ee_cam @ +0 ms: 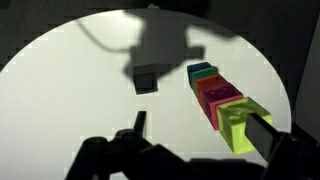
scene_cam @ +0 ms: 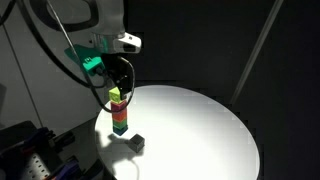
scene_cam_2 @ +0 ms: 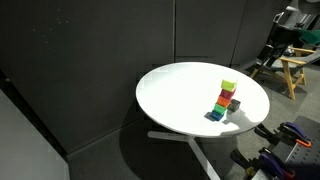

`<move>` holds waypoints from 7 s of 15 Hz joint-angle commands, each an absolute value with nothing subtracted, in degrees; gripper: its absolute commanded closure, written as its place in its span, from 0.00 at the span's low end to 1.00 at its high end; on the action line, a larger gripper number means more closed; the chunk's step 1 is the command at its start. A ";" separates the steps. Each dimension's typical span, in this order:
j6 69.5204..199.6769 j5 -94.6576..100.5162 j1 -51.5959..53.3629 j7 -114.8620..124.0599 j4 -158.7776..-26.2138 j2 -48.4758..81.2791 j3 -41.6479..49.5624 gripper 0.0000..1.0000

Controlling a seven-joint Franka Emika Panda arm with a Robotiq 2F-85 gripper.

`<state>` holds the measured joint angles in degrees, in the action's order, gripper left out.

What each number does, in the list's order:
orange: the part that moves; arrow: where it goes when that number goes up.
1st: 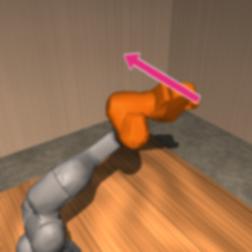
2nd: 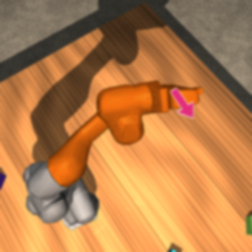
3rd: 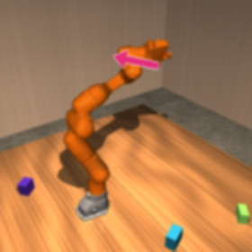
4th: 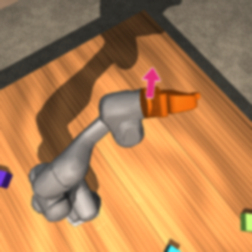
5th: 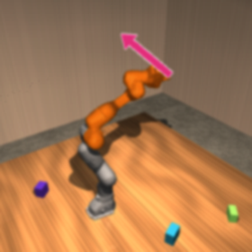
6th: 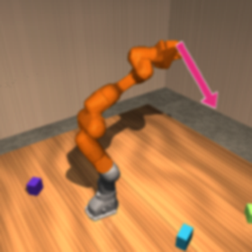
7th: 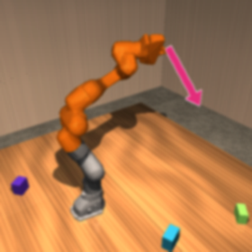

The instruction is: Put the grey block on top of the yellow block on the pile

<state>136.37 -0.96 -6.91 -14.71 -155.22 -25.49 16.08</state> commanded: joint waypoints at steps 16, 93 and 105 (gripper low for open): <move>142.73 -0.86 -13.14 -18.13 -147.33 -4.73 18.16 0.00; 163.32 -8.98 -25.00 -30.82 -137.90 24.23 -1.26 0.00; 165.72 -5.90 -24.74 -29.81 -136.71 27.86 -1.40 0.00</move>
